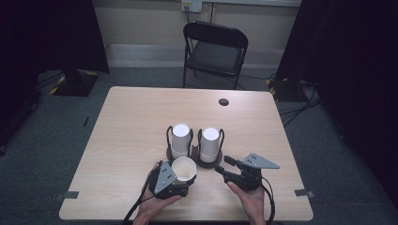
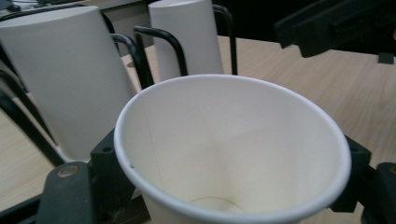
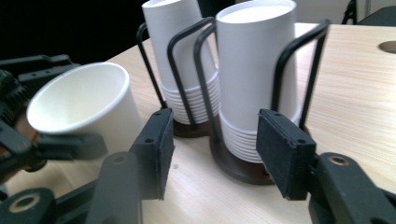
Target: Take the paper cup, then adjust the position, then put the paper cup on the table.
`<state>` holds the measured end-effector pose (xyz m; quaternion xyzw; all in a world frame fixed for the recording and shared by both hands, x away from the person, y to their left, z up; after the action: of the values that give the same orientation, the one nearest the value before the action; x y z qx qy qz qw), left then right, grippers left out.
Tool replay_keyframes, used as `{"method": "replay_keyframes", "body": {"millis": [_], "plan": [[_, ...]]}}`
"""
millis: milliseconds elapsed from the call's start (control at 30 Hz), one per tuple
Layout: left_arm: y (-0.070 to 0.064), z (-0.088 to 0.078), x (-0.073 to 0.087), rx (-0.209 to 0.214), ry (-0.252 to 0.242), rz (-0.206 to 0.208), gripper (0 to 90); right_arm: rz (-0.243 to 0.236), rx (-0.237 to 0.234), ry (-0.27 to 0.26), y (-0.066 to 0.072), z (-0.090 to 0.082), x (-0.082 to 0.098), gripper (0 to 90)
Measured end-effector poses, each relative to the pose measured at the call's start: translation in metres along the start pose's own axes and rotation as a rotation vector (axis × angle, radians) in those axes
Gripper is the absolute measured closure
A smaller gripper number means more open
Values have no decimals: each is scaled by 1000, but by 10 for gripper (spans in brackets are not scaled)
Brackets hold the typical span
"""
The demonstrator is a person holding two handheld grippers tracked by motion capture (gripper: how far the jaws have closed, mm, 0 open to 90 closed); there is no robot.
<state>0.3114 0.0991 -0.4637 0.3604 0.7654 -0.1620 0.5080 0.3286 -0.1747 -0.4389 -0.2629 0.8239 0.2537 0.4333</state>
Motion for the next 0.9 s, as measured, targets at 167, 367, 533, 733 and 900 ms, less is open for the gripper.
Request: {"method": "replay_keyframes", "body": {"millis": [167, 367, 533, 733, 900], "plan": [[11, -7, -2, -13, -24, -26, 224, 21, 41, -21, -7, -4, 8, 432], [25, -16, -5, -34, -38, -53, 223, 26, 119, -68, -17, -9, 20, 361], [36, -20, -6, -54, -46, -75, 223, 41, 190, -99, -26, -10, 29, 313], [49, -23, -3, -64, -52, -109, 224, 64, 259, -91, -36, -12, 37, 261], [59, -27, 2, -98, -48, -134, 224, 108, 312, -103, -42, -13, 44, 168]]}}
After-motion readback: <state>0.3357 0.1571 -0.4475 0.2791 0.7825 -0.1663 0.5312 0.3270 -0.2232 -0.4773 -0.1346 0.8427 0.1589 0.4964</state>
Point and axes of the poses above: each handheld gripper's, and its own axes: z roughly forward along the jaws, x roughly out of its underside, y roughly to its left, the point moved 1 cm from there along z, roughly forward along the jaws, and after that the axes turned 9 degrees about y, right-handed, at the moved point
